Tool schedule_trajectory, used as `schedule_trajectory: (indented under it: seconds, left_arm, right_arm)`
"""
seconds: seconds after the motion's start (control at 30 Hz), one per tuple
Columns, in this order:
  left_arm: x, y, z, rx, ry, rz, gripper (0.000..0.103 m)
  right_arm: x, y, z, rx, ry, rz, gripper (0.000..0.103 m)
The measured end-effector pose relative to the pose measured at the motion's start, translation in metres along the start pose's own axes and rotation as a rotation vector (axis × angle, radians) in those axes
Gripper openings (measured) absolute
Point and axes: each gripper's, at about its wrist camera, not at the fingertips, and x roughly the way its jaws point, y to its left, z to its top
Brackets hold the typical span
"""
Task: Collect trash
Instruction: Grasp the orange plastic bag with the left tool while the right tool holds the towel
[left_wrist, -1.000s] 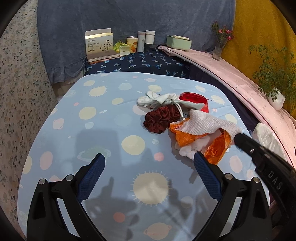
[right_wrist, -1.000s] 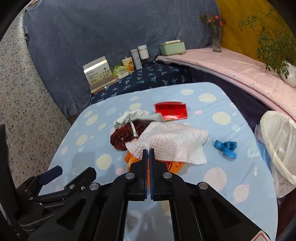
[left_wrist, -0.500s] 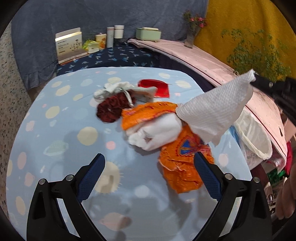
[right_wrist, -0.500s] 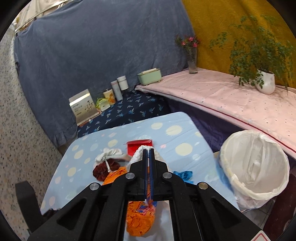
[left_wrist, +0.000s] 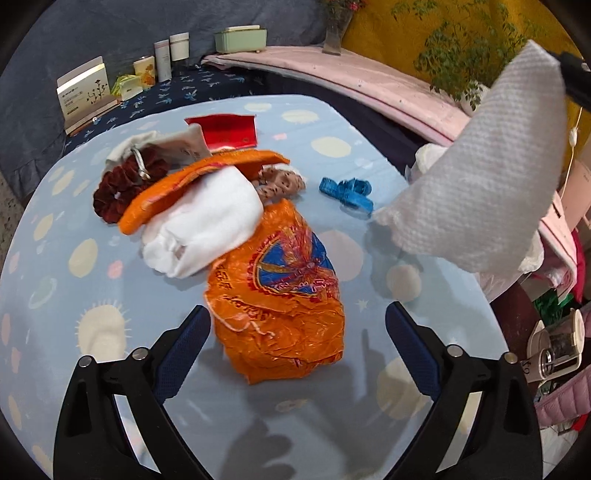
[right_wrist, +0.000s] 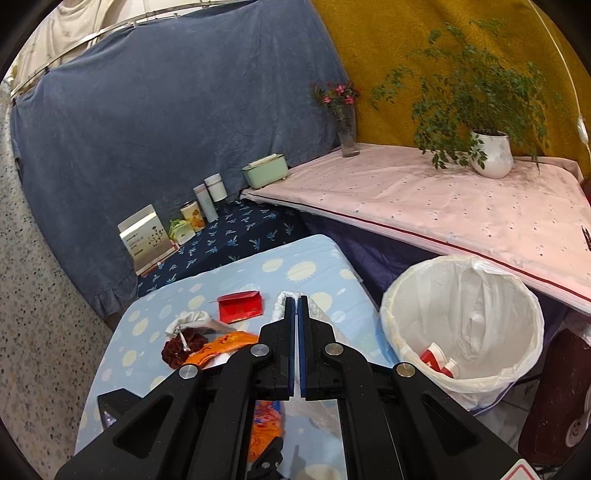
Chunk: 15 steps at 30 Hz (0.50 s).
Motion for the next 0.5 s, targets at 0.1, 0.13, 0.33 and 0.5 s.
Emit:
schedule_trajectory:
  seconds: [0.1, 0.13, 0.33, 0.5]
  left_arm:
    - [0.01, -0.002, -0.002, -0.001, 0.027, 0.005, 0.07]
    - [0.012, -0.003, -0.003, 0.001, 0.028, 0.01, 0.067]
    - [0.012, -0.006, -0.001, 0.002, 0.038, -0.004, 0.018]
    - [0.0, -0.015, 0.007, 0.014, 0.006, -0.012, 0.0]
  right_arm:
    - [-0.001, -0.013, -0.003, 0.021, 0.005, -0.012, 0.002]
    - [-0.002, -0.018, -0.004, 0.028, 0.007, -0.014, 0.002]
    - [-0.004, -0.036, -0.009, 0.059, 0.015, -0.021, 0.002]
    - [-0.01, -0.044, -0.008, 0.066, 0.01, -0.022, 0.002]
